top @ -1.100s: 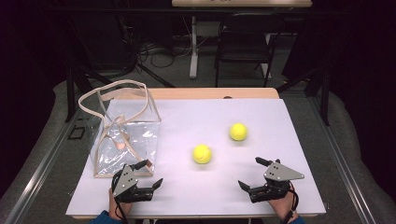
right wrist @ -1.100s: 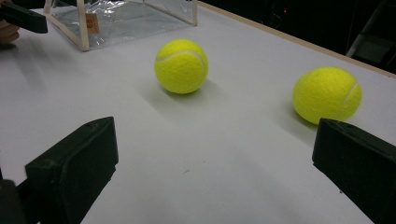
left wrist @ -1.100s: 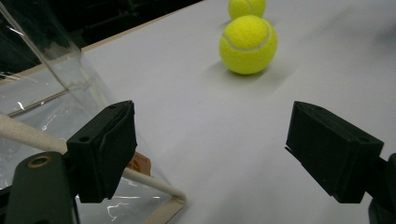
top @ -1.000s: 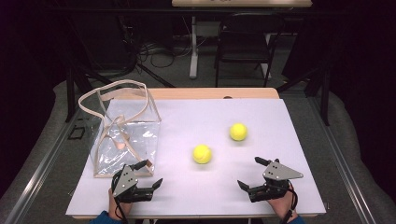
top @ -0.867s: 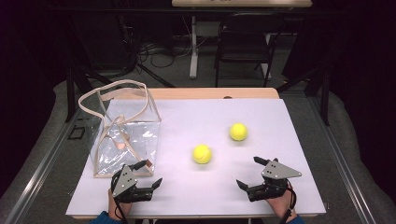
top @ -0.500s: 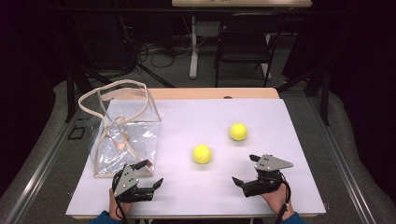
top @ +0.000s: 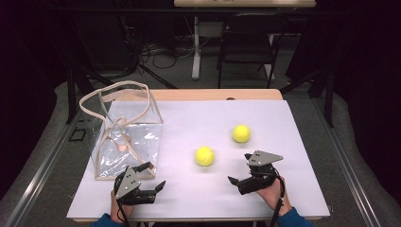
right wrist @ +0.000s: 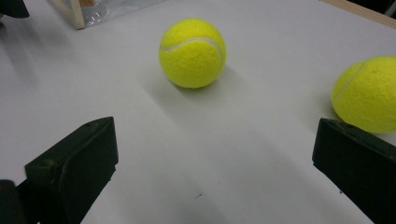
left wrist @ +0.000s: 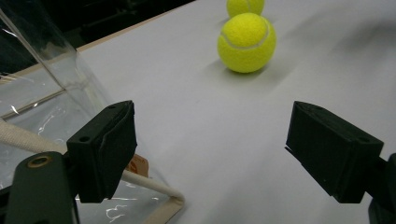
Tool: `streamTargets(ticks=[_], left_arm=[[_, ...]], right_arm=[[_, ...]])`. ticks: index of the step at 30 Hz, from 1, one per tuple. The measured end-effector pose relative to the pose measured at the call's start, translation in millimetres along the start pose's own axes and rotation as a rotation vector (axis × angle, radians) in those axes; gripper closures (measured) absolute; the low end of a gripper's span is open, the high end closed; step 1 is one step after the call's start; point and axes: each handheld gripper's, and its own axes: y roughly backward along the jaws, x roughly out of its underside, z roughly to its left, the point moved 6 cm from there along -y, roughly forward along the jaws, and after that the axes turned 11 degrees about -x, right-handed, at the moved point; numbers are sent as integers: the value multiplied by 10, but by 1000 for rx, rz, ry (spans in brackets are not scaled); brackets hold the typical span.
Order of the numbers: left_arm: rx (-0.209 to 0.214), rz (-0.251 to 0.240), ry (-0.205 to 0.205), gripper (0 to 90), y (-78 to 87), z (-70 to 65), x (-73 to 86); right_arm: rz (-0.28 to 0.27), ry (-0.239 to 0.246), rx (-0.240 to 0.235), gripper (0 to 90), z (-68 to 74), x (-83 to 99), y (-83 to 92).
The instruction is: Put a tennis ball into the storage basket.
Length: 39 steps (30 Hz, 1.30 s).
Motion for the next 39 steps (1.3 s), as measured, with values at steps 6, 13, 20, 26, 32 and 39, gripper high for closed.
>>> streamTargets(ticks=[6,13,20,26,32,39], left_arm=[[0,1,-1,159,-3,0,0],[-1,1,-4,159,2,1,2],[-2,-1,-1,159,4,1,2],[-4,-5,-1,159,2,0,-2],[-8,-12,-3,159,12,8,-4],[-5,-12,-4,159,16,2,-6]], right_arm=[[6,2,-8,0,-9,-48,-37],[29,10,-22,0,-14,-94,-88],[46,20,-36,0,-19,-176,-143],[61,23,-51,0,-15,-208,-197],[80,28,-70,0,-25,-255,-274],[98,41,-85,0,-7,-307,-346]])
